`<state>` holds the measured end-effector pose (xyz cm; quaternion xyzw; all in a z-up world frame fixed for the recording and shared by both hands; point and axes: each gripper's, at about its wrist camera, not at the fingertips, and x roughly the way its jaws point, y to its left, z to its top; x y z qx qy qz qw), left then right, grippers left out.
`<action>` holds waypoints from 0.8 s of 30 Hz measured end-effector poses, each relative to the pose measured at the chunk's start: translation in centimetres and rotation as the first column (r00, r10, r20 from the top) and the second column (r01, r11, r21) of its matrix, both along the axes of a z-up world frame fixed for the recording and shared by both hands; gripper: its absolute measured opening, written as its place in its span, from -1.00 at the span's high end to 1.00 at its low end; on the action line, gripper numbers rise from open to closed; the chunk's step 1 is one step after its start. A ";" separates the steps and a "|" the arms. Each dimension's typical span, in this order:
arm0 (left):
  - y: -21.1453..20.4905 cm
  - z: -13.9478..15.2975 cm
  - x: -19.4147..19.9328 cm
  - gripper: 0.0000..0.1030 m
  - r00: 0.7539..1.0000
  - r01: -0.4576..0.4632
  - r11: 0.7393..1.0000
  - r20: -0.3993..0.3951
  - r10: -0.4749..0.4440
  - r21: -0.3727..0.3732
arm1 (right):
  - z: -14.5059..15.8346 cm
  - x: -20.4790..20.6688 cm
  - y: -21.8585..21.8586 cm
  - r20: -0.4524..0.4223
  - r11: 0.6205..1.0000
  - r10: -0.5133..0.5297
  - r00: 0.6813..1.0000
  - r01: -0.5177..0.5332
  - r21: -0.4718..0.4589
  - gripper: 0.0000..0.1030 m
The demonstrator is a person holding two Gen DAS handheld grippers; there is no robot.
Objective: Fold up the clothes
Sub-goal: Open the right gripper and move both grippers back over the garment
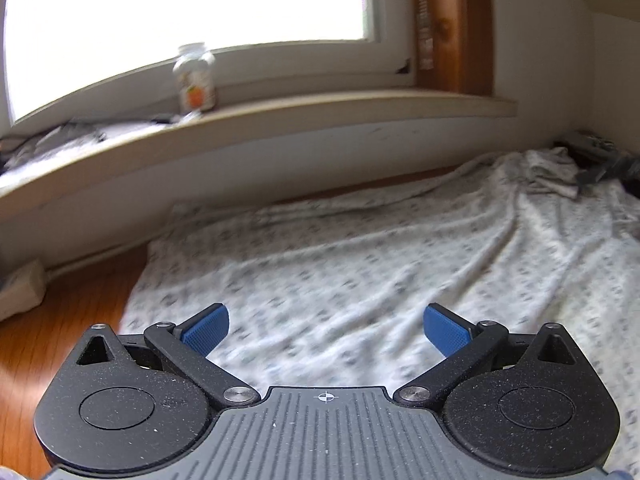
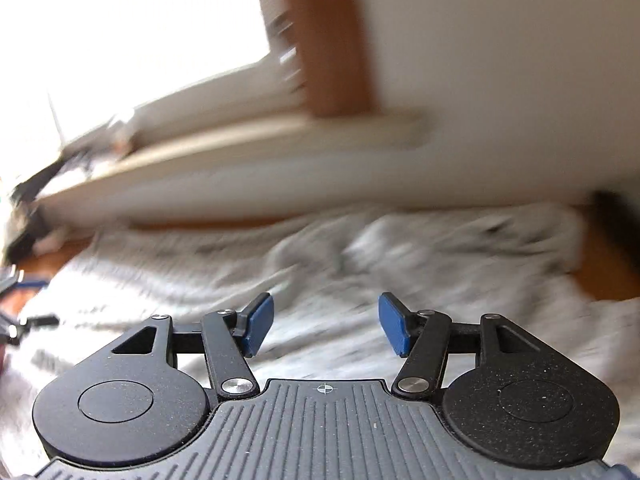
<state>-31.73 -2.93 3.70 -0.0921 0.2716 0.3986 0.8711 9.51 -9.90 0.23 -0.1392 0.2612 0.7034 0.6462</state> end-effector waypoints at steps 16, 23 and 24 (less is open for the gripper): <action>-1.4 -1.4 2.9 -1.00 0.994 0.106 0.988 0.033 -0.103 -0.108 | -2.6 -0.4 -0.9 0.148 0.999 -0.012 0.989 0.018 -0.044 -0.42; -0.1 -0.4 1.1 -1.00 0.995 0.097 0.991 0.033 -0.094 -0.091 | -2.9 -0.9 -0.4 0.163 0.997 0.036 0.986 -0.025 -0.069 -0.49; 0.4 0.0 0.6 -1.00 0.996 0.086 0.993 0.030 -0.084 -0.083 | -2.9 -1.1 -0.4 0.169 0.997 0.044 0.985 -0.033 -0.069 -0.51</action>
